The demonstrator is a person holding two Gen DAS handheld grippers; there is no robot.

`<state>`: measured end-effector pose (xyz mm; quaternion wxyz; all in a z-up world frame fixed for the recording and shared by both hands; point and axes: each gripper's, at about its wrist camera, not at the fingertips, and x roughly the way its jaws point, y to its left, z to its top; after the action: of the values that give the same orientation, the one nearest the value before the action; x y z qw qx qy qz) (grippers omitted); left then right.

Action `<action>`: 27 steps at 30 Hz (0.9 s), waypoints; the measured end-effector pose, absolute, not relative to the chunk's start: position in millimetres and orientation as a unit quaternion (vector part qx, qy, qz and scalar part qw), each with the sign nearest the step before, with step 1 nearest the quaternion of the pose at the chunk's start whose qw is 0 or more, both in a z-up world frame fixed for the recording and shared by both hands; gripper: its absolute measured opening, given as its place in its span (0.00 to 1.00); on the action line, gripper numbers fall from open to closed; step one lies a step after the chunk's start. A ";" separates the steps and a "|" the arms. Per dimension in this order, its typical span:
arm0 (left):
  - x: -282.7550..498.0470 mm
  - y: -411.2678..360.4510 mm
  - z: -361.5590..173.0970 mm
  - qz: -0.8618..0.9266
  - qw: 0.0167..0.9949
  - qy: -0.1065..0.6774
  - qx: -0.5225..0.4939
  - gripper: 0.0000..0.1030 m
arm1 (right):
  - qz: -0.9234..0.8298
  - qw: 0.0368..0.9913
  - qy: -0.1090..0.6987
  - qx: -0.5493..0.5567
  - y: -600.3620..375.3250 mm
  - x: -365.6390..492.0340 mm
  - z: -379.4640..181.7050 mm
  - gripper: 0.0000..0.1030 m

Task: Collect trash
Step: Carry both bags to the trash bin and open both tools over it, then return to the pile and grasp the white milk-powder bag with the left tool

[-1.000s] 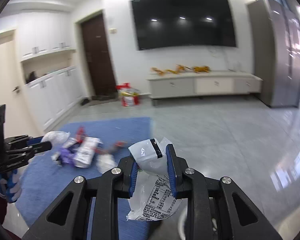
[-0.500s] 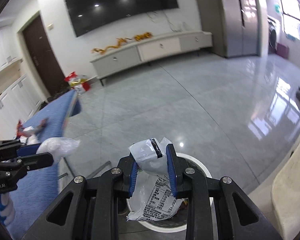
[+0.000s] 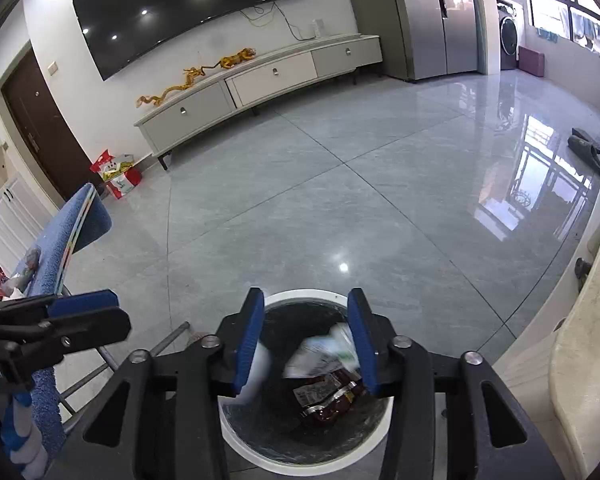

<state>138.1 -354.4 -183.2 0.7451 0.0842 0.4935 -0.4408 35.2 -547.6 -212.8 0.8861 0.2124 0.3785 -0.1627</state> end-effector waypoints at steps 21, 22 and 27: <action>84.9 -240.6 -86.0 -0.315 0.884 0.327 0.116 0.51 | -0.136 0.924 0.325 0.151 -481.0 9.6 -119.0 0.51; 82.2 -234.7 -82.0 -0.309 0.888 0.321 0.117 0.52 | -0.132 0.926 0.322 0.147 -476.5 9.1 -114.8 0.51; 69.0 -204.0 -63.2 -0.278 0.906 0.295 0.121 0.56 | -0.112 0.937 0.306 0.128 -450.2 8.5 -91.2 0.53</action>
<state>69.0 -204.0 -63.2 0.9059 0.1213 0.2950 -0.2785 8.5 -450.2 -91.2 0.9367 0.1278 0.3062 -0.1119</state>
